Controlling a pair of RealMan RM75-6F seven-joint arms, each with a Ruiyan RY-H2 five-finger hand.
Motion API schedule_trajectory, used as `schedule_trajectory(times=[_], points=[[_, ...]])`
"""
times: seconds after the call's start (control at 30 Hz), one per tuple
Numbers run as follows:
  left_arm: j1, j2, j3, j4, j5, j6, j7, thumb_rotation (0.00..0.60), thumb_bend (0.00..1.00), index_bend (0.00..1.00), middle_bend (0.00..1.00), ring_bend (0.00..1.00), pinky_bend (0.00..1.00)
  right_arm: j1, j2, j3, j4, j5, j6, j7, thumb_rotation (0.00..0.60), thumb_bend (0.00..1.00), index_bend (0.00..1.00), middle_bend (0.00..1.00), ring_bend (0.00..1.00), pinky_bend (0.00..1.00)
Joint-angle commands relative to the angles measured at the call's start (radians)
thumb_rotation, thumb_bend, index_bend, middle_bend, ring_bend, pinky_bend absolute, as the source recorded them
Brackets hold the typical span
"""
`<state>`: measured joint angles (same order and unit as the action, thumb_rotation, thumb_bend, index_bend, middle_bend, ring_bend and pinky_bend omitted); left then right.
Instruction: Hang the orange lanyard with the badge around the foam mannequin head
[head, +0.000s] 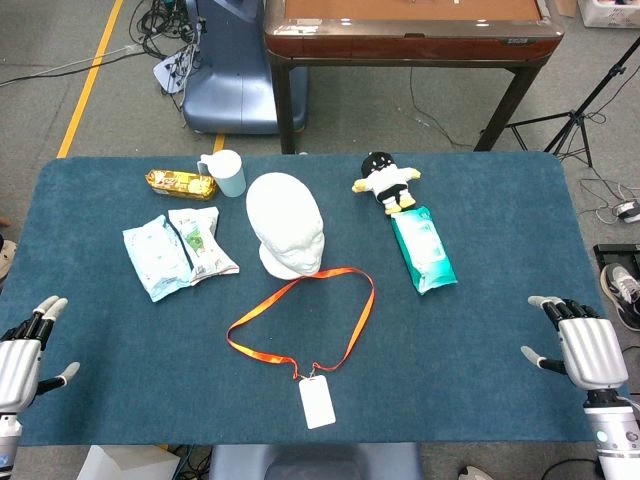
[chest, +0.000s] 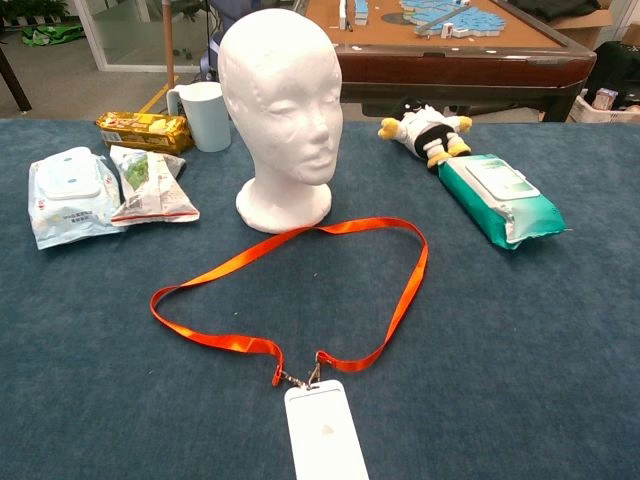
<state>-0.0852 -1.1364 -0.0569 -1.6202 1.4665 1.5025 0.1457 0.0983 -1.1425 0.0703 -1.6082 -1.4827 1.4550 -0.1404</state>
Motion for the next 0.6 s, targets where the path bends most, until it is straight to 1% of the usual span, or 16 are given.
schedule_trajectory(times=[0.03,0.17,0.23,0.3,0.37,0.47,0.5,0.6], points=[[-0.005,0.004,0.001,0.003,-0.002,-0.011,0.000,0.600,0.14,0.12,0.12,0.28,0.36,0.002,0.001,0.001,-0.001,0.004,-0.003,-0.004,0.600,0.05,0.30,0.36,0.33,0.40],[-0.014,0.001,-0.001,0.011,0.017,-0.009,-0.013,0.600,0.14,0.12,0.13,0.28,0.36,0.008,0.004,0.009,-0.008,-0.001,0.001,-0.009,0.600,0.05,0.30,0.36,0.33,0.40],[-0.022,0.002,-0.001,0.018,0.032,-0.013,-0.027,0.600,0.14,0.14,0.15,0.28,0.36,0.011,0.007,0.016,-0.015,-0.001,0.008,-0.015,0.600,0.05,0.30,0.37,0.33,0.40],[-0.037,0.004,-0.003,0.028,0.049,-0.022,-0.039,0.600,0.14,0.17,0.19,0.33,0.36,0.016,0.013,0.027,-0.024,-0.004,0.015,-0.026,0.600,0.05,0.30,0.37,0.33,0.40],[-0.057,0.012,-0.006,0.033,0.063,-0.042,-0.054,0.600,0.14,0.19,0.26,0.40,0.36,0.022,0.025,0.038,-0.044,-0.002,0.019,-0.044,0.600,0.05,0.30,0.37,0.33,0.40],[-0.095,0.030,-0.013,0.030,0.082,-0.083,-0.080,0.600,0.14,0.21,0.40,0.51,0.37,0.031,0.047,0.057,-0.086,0.011,0.022,-0.094,0.600,0.05,0.30,0.37,0.33,0.40],[-0.108,0.035,-0.015,0.029,0.089,-0.097,-0.088,0.600,0.14,0.21,0.48,0.57,0.37,0.035,0.054,0.062,-0.100,0.017,0.020,-0.110,0.600,0.05,0.30,0.37,0.33,0.40],[-0.159,0.054,-0.013,0.029,0.125,-0.155,-0.112,0.600,0.14,0.24,0.66,0.70,0.39,0.045,0.077,0.074,-0.151,0.034,0.008,-0.151,0.600,0.05,0.30,0.37,0.33,0.40]])
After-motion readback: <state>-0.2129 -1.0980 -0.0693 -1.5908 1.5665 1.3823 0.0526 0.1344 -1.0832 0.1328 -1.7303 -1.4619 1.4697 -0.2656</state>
